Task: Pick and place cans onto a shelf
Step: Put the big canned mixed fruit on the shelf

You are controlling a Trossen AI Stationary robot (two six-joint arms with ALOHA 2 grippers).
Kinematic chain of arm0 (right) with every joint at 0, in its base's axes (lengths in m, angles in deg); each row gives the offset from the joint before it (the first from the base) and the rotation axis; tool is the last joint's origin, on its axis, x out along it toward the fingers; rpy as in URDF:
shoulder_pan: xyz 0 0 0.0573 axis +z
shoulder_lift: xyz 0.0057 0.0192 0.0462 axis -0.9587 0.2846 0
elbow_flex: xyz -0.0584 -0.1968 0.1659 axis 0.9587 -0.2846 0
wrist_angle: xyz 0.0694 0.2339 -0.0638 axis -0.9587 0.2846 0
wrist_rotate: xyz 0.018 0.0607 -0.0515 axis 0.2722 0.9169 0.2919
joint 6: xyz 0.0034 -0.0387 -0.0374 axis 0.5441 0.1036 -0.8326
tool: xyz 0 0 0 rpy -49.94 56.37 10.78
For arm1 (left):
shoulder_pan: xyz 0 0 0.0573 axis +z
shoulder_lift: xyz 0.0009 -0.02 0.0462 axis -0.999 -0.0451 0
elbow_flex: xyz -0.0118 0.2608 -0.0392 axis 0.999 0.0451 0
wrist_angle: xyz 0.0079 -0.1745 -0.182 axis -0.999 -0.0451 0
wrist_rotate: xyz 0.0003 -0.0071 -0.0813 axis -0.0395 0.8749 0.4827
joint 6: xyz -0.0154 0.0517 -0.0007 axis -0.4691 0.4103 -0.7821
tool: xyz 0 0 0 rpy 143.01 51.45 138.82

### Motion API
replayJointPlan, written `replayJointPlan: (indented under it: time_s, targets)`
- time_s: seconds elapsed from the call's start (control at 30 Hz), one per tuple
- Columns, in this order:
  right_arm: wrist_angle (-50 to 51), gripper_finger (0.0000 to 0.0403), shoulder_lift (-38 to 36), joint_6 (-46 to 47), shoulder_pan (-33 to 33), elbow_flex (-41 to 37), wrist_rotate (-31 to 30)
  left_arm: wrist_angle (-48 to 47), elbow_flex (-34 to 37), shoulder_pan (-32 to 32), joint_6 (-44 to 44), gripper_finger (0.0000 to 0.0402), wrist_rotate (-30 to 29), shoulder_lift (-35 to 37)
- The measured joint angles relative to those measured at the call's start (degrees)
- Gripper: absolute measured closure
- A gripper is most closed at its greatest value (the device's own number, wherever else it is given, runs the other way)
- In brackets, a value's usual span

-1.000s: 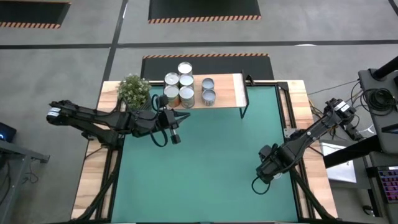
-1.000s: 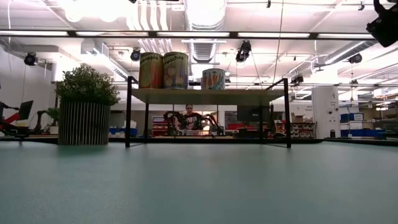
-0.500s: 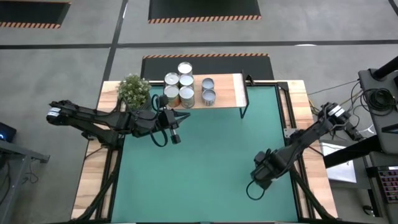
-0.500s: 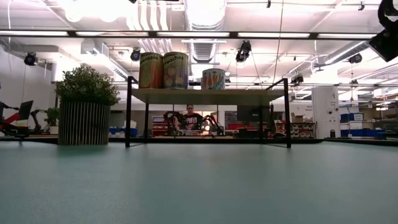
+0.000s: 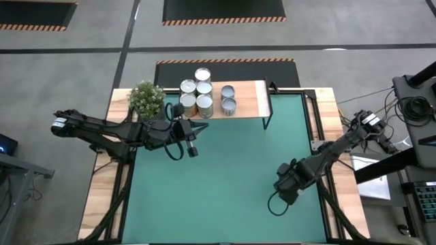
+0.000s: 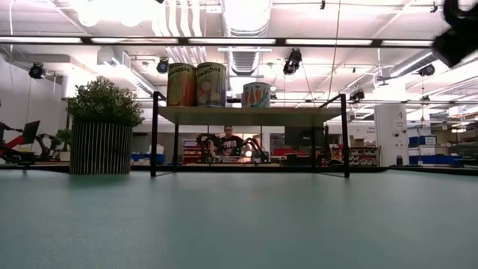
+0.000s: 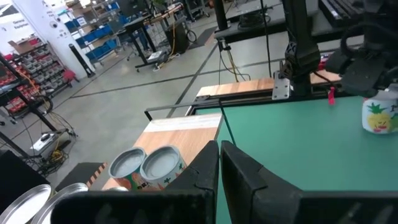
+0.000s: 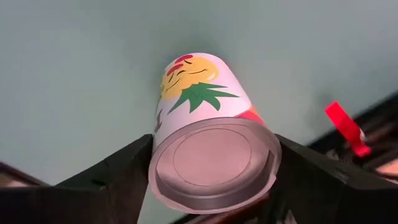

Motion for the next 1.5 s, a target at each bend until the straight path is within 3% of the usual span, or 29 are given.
replayJointPlan:
  time_s: [0.2,0.43,0.67,0.8,1.03,1.23,1.5]
  targets:
    - [-1.34,0.0102,-2.49,-7.45,-5.84,5.76,-4.38,0.76,0.00,0.00,0.63,0.0402,0.00,0.11]
    - [-0.99,0.0108,-0.43,-26.09,-15.49,20.43,-14.46,0.77,0.00,0.00,0.71,0.0402,0.00,1.06]
    - [12.59,0.0108,8.73,-47.35,-29.82,38.52,-15.82,-0.42,0.00,0.00,3.14,0.0402,-0.32,2.79]
    - [22.59,0.0108,15.77,-59.02,-37.04,49.70,-19.84,-1.72,0.00,0.00,2.11,0.0402,-0.33,3.55]
    - [23.15,0.0108,23.35,-71.53,-46.56,64.68,-21.54,-2.60,0.44,0.00,1.55,0.0402,-0.35,3.58]
    - [23.28,0.0108,24.36,-75.54,-52.13,68.91,-21.48,-2.80,0.44,0.00,1.53,0.0402,-0.35,3.61]
    - [23.40,0.0108,21.55,-75.53,-56.85,66.28,-21.93,-2.87,0.44,0.00,1.53,0.0402,-0.35,3.61]
